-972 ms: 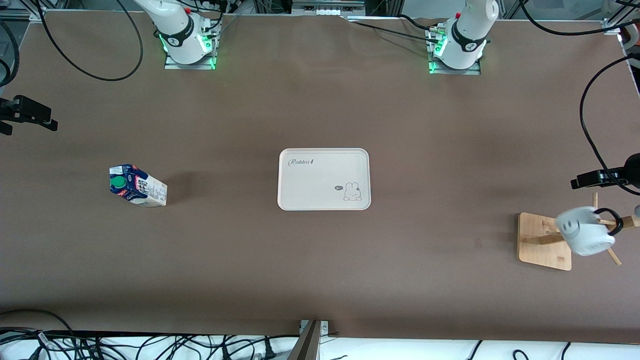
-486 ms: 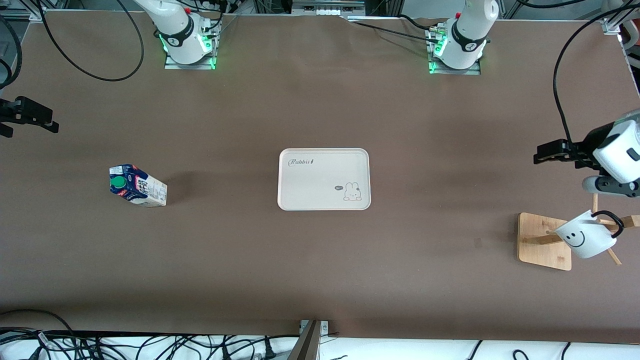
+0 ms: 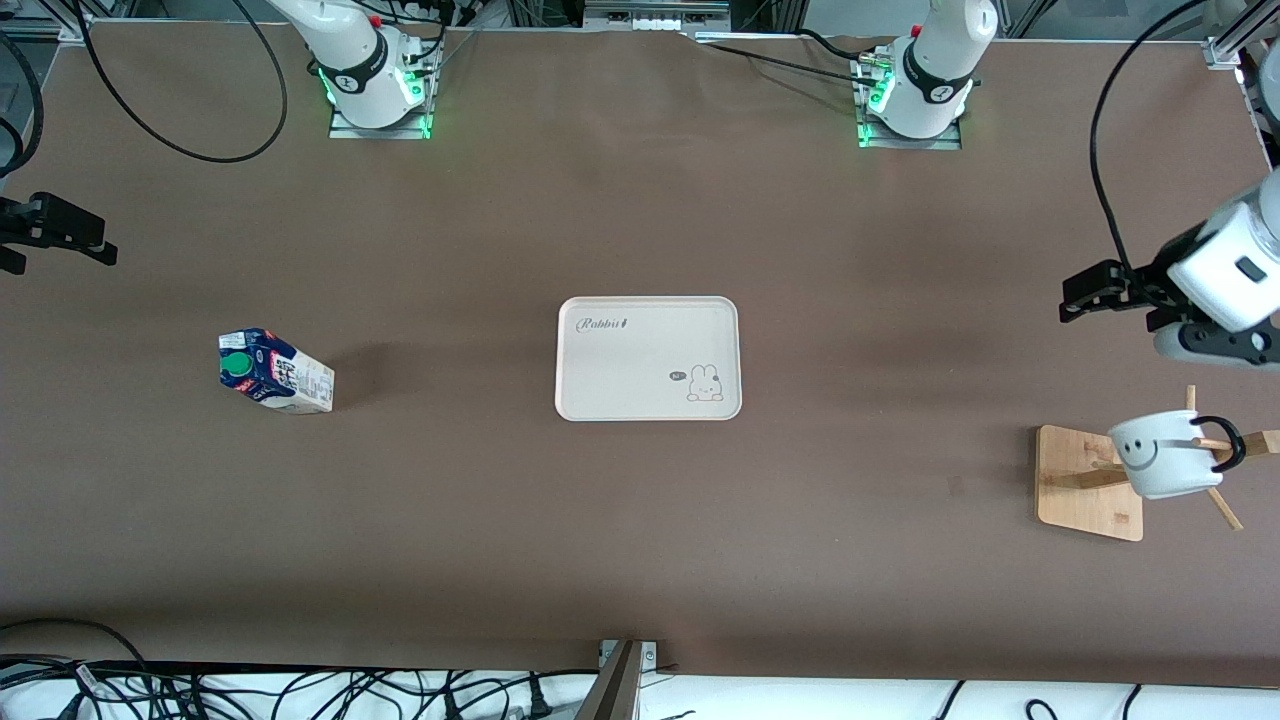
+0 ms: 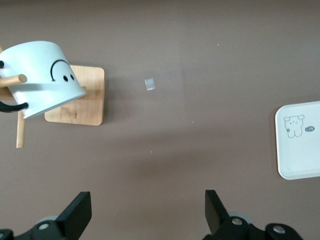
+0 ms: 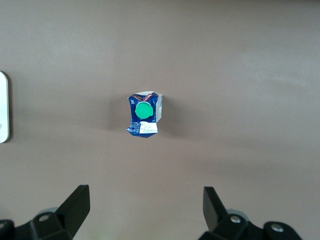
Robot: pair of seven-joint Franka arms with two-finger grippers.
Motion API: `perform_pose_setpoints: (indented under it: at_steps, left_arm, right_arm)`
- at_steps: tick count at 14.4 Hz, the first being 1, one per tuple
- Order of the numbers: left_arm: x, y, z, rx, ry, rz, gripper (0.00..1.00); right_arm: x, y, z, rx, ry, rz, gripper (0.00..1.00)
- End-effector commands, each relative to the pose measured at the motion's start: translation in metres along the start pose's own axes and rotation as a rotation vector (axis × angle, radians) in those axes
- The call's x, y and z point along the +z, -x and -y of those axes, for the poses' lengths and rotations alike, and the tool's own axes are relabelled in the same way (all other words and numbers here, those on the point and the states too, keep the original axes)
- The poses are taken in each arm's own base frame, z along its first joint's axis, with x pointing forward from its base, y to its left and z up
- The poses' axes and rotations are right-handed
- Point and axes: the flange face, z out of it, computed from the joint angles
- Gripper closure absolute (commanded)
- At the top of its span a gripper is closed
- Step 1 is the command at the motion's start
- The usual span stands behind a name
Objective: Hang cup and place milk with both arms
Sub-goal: 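Open the left gripper and withdraw it from the hung mug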
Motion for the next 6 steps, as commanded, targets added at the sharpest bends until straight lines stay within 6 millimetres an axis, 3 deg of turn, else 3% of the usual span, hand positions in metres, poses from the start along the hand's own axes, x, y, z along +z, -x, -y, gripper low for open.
perform_pose_setpoints:
  at_steps: [1, 6]
  left_arm:
    - [-0.0093, 0.0555, -0.0008, -0.015, -0.019, -0.067, 0.00]
    - [-0.0095, 0.0589, 0.0056, -0.020, -0.018, -0.058, 0.00]
  right_arm:
    - [-0.0013, 0.0027, -0.0030, -0.004, -0.007, 0.005, 0.00]
    - [-0.0004, 0.0025, -0.0039, -0.009, 0.000, 0.009, 0.00]
